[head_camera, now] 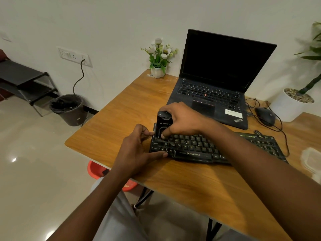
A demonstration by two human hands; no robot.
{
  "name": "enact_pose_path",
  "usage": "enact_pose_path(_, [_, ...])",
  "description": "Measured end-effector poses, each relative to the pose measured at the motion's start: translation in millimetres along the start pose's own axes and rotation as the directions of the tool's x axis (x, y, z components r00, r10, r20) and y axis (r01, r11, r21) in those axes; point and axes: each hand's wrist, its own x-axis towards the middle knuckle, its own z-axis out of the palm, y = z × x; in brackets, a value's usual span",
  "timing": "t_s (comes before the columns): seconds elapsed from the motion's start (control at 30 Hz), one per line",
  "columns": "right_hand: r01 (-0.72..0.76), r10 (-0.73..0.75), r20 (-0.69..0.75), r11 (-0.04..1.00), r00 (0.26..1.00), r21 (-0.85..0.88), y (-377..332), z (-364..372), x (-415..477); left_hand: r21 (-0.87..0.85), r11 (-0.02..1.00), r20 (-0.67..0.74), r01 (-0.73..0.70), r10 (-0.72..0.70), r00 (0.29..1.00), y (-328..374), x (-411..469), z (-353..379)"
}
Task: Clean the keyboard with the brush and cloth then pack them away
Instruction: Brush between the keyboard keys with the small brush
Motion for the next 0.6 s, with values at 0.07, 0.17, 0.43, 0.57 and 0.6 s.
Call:
enact_pose_path(0.07, [-0.004,0.004,0.047,1.0,0.999,0.0,5,-5,-6,-0.009,1.0,0.004,-0.006,0.006,1.0,0,0,0])
enact_pose_path(0.17, [-0.028,0.029,0.032,0.999,0.999,-0.025,13,-11,-11,-0.011,1.0,0.006,-0.007,0.008,1.0,1,0,1])
enact_pose_path(0.43, [0.006,-0.005,-0.046,0.999,0.999,0.034,3,5,-10,0.003,1.0,0.005,-0.014,0.014,1.0,0,0,1])
enact_pose_path(0.57, [0.011,-0.012,0.018,0.999,1.0,0.033,6,0,-18,-0.001,1.0,0.002,-0.023,0.023,1.0,-1,0,1])
enact_pose_path(0.6, [0.001,-0.001,0.017,1.0,1.0,0.022,9,-3,-20,-0.003,1.0,0.001,-0.024,0.024,1.0,-1,0,1])
